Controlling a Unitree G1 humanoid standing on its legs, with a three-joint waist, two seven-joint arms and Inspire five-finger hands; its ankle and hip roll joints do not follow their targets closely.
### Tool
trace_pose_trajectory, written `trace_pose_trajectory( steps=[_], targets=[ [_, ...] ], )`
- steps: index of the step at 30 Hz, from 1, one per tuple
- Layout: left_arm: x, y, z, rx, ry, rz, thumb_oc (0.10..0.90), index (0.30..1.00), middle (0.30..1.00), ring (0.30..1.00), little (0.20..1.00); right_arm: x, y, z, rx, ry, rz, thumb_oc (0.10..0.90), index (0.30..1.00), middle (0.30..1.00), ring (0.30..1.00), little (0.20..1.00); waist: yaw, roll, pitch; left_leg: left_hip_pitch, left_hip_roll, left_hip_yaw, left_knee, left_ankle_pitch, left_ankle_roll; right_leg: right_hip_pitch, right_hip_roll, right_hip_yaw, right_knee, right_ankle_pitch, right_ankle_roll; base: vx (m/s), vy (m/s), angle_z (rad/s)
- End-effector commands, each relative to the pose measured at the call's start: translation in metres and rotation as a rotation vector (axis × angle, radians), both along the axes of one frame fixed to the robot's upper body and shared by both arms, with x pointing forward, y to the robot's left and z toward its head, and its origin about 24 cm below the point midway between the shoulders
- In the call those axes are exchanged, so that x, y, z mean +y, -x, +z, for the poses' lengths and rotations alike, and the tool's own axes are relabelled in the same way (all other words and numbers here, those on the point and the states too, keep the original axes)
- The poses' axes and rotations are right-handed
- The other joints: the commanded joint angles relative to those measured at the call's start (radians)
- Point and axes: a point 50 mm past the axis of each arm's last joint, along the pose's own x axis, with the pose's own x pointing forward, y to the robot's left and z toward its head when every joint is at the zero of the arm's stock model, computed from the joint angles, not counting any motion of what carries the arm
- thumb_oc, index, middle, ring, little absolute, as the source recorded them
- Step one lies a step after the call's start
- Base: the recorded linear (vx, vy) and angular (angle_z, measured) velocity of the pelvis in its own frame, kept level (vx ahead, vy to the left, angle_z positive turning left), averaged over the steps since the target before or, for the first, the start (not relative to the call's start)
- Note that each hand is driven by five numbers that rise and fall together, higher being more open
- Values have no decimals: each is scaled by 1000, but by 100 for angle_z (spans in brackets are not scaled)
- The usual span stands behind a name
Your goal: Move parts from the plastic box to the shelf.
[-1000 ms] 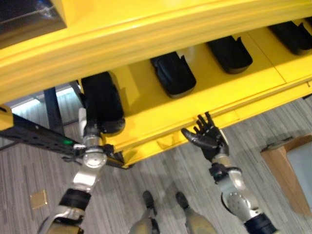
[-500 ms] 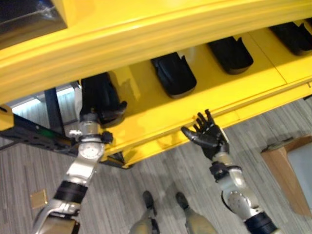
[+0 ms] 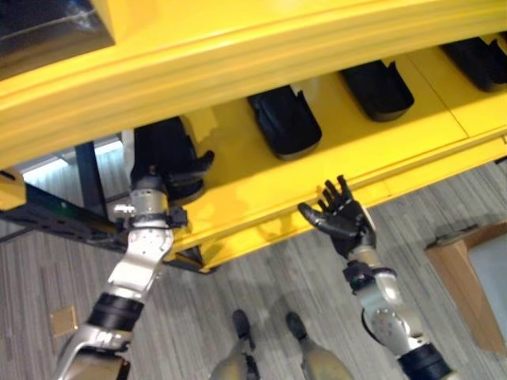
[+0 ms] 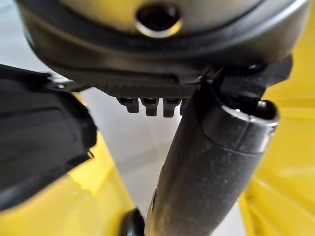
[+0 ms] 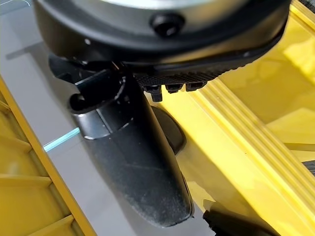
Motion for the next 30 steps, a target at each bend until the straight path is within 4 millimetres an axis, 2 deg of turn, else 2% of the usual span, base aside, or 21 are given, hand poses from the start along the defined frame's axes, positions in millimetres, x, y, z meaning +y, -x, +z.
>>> trace_pose_trajectory(
  steps=[1, 5, 7, 8, 18, 26, 30],
  targets=[
    [-13, 8, 55, -300, 50, -99, 900, 1000, 1000, 1000, 1000, -2, -2, 65, -330, -55, 3, 900, 1000, 1000, 1000, 1000, 21, 29, -99, 105, 57, -27, 0, -83, -70, -73, 8, -42, 112, -101, -16, 0, 0, 0],
    [-12, 14, 54, -304, 42, -103, 900, 1000, 1000, 1000, 1000, -4, -1, 68, -339, -47, -5, 900, 1000, 1000, 1000, 1000, 26, 27, -103, 108, 58, -33, 0, -82, -70, -67, 8, -46, 111, -102, -17, 0, 0, 0],
    [-10, 17, 50, -287, 24, -104, 900, 1000, 1000, 1000, 1000, -6, -1, 68, -338, -41, -12, 900, 1000, 1000, 1000, 1000, 31, 27, -105, 111, 58, -37, 0, -82, -70, -62, 8, -49, 112, -104, -19, -3, -17, 1],
    [-5, 23, 40, -253, 20, -101, 900, 1000, 1000, 1000, 1000, -8, 0, 68, -340, -25, -21, 900, 1000, 1000, 1000, 1000, 38, 26, -108, 114, 59, -44, 1, -82, -71, -54, 10, -51, 114, -107, -22, -3, -30, 2],
    [1, 50, 22, -209, 19, -141, 900, 1000, 1000, 1000, 1000, -20, 5, 71, -359, 22, -51, 900, 1000, 1000, 1000, 1000, 55, 25, -115, 129, 67, -61, -1, -76, -76, -35, 20, -70, 126, -120, -31, -8, -25, 6],
    [-4, 68, 11, -149, -68, -184, 900, 1000, 1000, 1000, 1000, -27, 11, 67, -348, 65, -65, 900, 1000, 1000, 1000, 1000, 69, 28, -110, 146, 81, -84, -3, -66, -84, -28, 45, -98, 185, -154, -46, -27, -52, 10],
    [-11, 75, -2, -76, -91, -236, 900, 1000, 1000, 1000, 1000, -32, 14, 66, -345, 93, -76, 900, 1000, 1000, 1000, 1000, 75, 34, -98, 151, 94, -104, -4, -50, -94, -35, 71, -126, 237, -182, -59, -58, -77, 14]
  ],
)
